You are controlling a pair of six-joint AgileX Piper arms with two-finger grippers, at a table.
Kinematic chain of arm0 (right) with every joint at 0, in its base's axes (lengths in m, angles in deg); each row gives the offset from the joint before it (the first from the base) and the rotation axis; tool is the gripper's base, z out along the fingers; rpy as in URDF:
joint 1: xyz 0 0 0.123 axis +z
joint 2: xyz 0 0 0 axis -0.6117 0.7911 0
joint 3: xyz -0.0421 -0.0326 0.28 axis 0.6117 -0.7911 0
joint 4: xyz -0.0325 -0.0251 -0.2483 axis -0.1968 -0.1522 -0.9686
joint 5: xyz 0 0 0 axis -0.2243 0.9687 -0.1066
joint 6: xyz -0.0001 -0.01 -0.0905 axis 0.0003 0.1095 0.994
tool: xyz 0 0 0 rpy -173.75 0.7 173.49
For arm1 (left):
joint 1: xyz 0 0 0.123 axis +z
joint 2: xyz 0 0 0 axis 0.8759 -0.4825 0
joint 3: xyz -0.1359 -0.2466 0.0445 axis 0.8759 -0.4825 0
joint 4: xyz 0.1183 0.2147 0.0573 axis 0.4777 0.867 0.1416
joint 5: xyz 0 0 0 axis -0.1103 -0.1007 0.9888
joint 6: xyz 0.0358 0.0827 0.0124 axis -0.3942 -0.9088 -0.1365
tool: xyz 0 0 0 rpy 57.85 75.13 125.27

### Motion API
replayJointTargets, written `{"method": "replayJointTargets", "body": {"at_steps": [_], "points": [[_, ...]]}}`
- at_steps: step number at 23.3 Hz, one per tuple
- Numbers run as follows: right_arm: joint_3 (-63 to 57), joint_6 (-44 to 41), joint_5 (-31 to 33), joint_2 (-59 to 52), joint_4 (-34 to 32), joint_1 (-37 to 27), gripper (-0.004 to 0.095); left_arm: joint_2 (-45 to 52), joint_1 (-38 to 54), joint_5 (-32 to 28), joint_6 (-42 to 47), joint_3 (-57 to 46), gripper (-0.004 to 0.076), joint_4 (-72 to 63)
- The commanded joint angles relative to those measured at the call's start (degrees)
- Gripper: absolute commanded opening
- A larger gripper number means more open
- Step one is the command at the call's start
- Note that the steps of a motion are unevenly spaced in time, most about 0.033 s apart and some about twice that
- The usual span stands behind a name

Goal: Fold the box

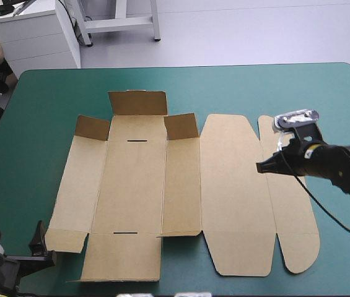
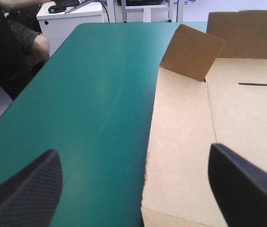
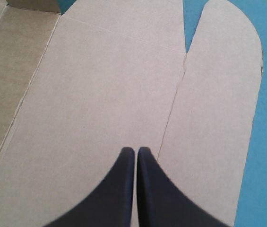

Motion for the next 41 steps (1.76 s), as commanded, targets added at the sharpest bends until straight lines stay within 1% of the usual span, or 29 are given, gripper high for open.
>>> {"method": "replayJointTargets", "body": {"at_steps": [1,4,6,9,12,14,16,18,22,25,27,29,30,31,32,33,34,37,41], "points": [[-3.5,-0.8,-3.2,-8.8,0.5,-0.4,-0.0001,-1.8,0.0,-4.0,0.2,2.8,0.0601,0.0],[-8.8,-2.3,-2.6,-16.1,0.5,-0.4,-0.0001,-7.0,0.0,-4.5,-0.6,7.5,0.0601,0.1],[-11.9,-3.0,-3.9,-20.2,0.5,-0.4,-0.0001,-10.1,0.0,-4.8,-2.7,10.7,0.0601,0.2],[-21.3,-4.6,-7.4,-29.9,0.5,-0.4,-0.0001,-19.5,0.0,-4.2,-3.9,18.7,0.0601,0.2],[-25.3,-5.9,-9.1,-35.9,0.5,-0.4,-0.0001,-24.9,0.0,-4.2,-5.5,22.1,0.0601,0.2],[-25.9,-5.9,-8.8,-39.7,0.3,-0.4,-0.0001,-28.8,0.0,-4.6,-6.2,22.9,0.0601,0.2],[-25.9,-5.9,-8.7,-41.2,0.3,-0.4,-0.0001,-32.0,0.0,-5.1,-9.1,22.9,0.0601,0.2],[-25.9,-5.9,-8.4,-41.5,0.3,-0.4,-0.0001,-37.3,0.0,-5.9,-10.2,22.9,0.0601,1.3],[-25.9,-5.5,-8.4,-41.5,0.3,-0.4,-0.0001,-49.0,0.1,-7.9,-9.6,23.0,0.0601,1.6],[-25.9,-5.5,-8.4,-41.5,0.3,-0.4,-0.0001,-54.9,0.4,-8.2,-8.4,23.3,0.0601,1.4],[-25.9,-5.5,-8.3,-41.5,0.4,-0.4,-0.0001,-58.2,2.2,-8.2,-8.4,24.2,0.0601,-0.5],[-25.9,-5.5,-8.2,-41.5,0.5,-0.4,-0.0001,-61.0,6.0,-7.6,-10.1,25.5,0.0601,-4.1],[-25.9,-5.5,-8.2,-41.5,0.6,-0.4,-0.0001,-62.3,8.4,-6.9,-12.7,26.2,0.0601,-7.3],[-25.9,-5.5,-8.1,-41.5,0.6,-0.4,-0.0001,-63.9,11.7,-5.3,-17.4,27.1,0.0601,-12.6],[-25.9,-5.5,-8.1,-41.5,0.6,-0.4,-0.0004,-65.4,16.2,-2.3,-23.7,28.3,0.0601,-21.4],[-25.9,-5.5,-8.1,-41.5,0.6,-0.4,-0.0011,-67.0,19.4,0.3,-27.9,28.9,0.0601,-29.0],[-25.9,-5.5,-8.1,-41.5,0.7,-0.4,-0.002,-68.7,23.1,4.2,-32.7,29.4,0.0601,-35.8],[-25.9,-5.4,-8.1,-41.5,0.7,-0.4,-0.002,-72.3,27.1,10.0,-34.4,29.4,0.0601,-40.2],[-25.9,-5.4,-8.1,-41.5,0.7,-0.4,-0.002,-77.9,27.3,16.2,-34.3,29.4,0.0601,-39.8]]}}
